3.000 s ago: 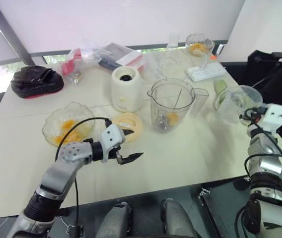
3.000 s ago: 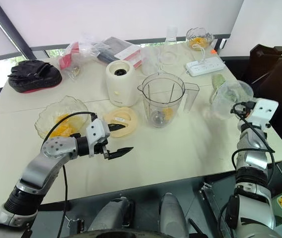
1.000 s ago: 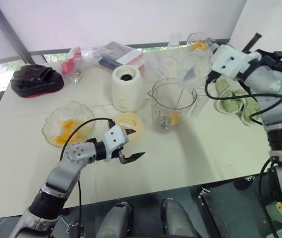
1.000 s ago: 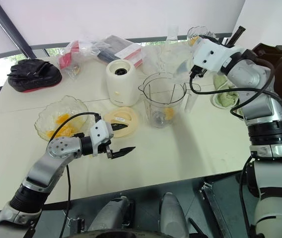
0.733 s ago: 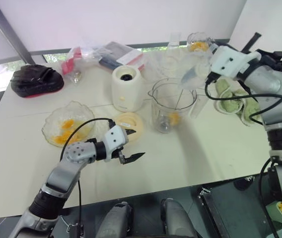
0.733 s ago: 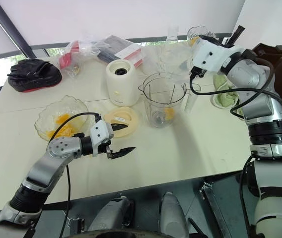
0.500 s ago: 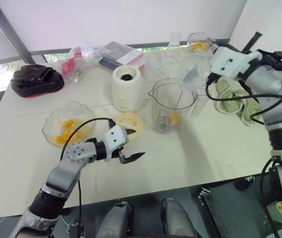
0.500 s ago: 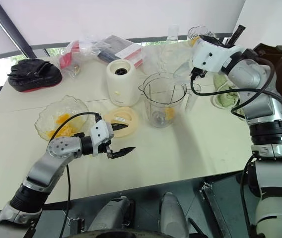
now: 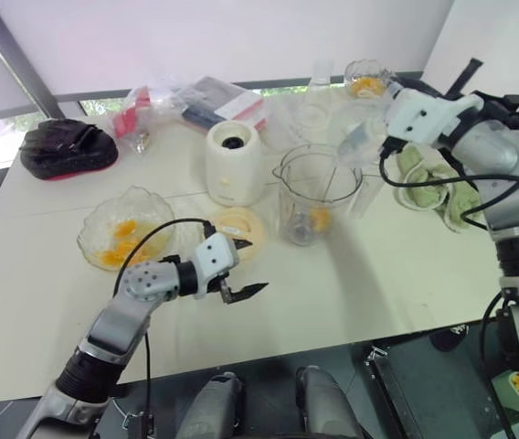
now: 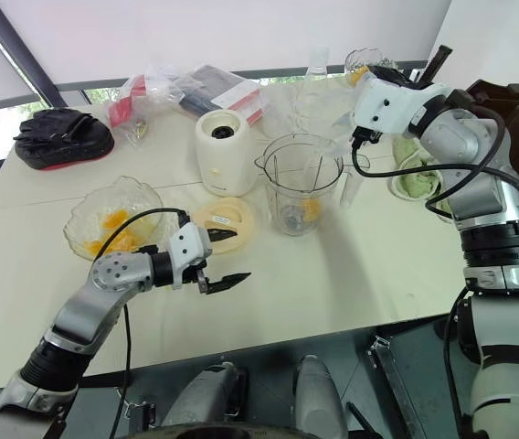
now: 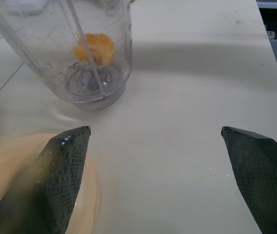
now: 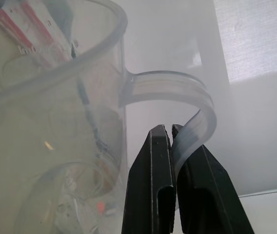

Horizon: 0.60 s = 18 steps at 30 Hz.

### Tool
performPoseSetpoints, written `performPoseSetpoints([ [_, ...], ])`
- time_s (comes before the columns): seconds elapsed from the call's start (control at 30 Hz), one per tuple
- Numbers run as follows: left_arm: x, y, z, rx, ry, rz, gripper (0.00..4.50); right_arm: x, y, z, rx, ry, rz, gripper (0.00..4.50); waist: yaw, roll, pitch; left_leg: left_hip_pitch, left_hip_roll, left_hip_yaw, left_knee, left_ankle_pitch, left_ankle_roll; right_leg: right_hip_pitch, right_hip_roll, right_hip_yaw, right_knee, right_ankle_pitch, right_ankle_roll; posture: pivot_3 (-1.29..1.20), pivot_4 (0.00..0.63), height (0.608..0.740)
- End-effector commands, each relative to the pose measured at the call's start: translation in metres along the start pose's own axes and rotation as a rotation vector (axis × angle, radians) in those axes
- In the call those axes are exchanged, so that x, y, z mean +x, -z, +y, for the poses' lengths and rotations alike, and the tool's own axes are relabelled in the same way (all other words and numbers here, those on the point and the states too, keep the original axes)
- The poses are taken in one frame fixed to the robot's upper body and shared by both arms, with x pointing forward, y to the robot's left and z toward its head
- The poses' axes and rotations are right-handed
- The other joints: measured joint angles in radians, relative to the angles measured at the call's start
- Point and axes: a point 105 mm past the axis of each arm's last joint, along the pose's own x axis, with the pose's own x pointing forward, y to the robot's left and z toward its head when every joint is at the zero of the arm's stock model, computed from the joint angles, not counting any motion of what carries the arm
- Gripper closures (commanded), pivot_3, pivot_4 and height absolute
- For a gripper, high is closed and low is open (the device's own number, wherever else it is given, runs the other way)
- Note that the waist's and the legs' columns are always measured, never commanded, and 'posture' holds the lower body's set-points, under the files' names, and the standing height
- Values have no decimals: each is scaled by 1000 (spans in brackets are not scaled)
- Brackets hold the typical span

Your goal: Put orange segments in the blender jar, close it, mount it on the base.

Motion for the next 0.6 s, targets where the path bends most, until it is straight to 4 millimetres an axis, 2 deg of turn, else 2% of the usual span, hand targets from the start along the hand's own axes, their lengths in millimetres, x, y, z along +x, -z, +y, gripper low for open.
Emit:
performPoseSetpoints([
  [0.03,0,-8,2,39,3,-21,0,-4,-6,-31,120,119,-7,4411,0,0,0,0,0,0,0,0,0,0,0,0,0,0,0,0,150,740],
  [0.27,0,-8,1,42,13,-19,0,-16,20,-50,450,256,116,4411,2,0,0,0,0,0,0,0,0,0,0,0,0,0,0,0,150,740],
  [0.4,0,-7,1,43,18,-18,0,-25,35,-51,646,320,187,4411,2,0,0,0,0,0,0,0,0,0,0,0,0,0,0,0,150,740],
  [0.47,0,-7,1,45,21,-16,0,-35,51,-47,837,397,247,4411,2,0,0,-1,0,0,0,0,0,0,0,0,0,0,0,0,150,740],
  [0.53,0,-7,1,45,24,-17,0,-52,77,-31,1096,489,342,4411,2,0,0,0,0,-1,0,0,0,0,0,0,0,0,0,0,150,740],
  [0.6,0,-7,1,43,25,-17,0,-67,91,-16,1239,554,401,4411,5,0,0,0,0,-2,0,0,0,0,0,0,1,0,0,0,150,740],
])
